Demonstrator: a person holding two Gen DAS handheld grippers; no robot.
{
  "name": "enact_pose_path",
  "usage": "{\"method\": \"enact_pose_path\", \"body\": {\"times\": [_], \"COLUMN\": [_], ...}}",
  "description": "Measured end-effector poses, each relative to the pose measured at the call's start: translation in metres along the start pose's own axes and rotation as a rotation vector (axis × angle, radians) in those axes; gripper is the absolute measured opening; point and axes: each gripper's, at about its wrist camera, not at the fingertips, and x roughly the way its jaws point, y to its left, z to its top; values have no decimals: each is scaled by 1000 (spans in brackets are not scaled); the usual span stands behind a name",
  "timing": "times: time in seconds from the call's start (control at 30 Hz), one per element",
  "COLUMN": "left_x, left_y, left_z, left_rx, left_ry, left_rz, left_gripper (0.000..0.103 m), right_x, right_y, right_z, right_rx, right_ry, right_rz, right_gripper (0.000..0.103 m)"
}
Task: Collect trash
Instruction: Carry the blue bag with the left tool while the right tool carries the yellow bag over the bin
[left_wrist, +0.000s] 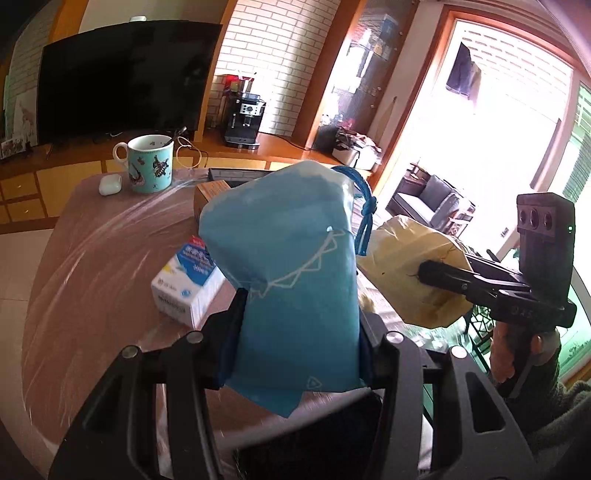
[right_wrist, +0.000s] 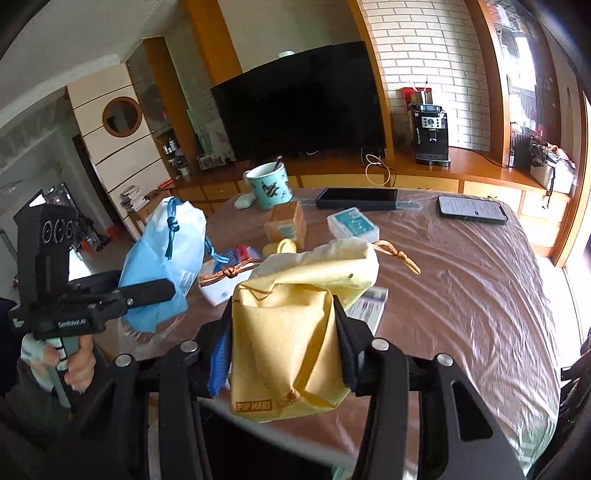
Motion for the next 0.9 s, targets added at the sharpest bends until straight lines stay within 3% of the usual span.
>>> {"method": "enact_pose_path", "body": {"times": [0.37, 0.7, 0.9], "left_x": [-24, -11, 1], "left_y": [-39, -49, -52], "left_z": [-55, -103, -127], "left_rx": [87, 102, 100], "left_ry": [87, 231, 279], "left_rz": [-50, -65, -51], "left_gripper": [51, 51, 51], "right_x": [-38, -37, -25], "right_y": [28, 24, 21], "right_z": [-57, -107, -127], "right_rx": [-21, 17, 38], "right_ry": [40, 162, 225], "right_rz": [110, 107, 99], "right_gripper": [47, 47, 47]}}
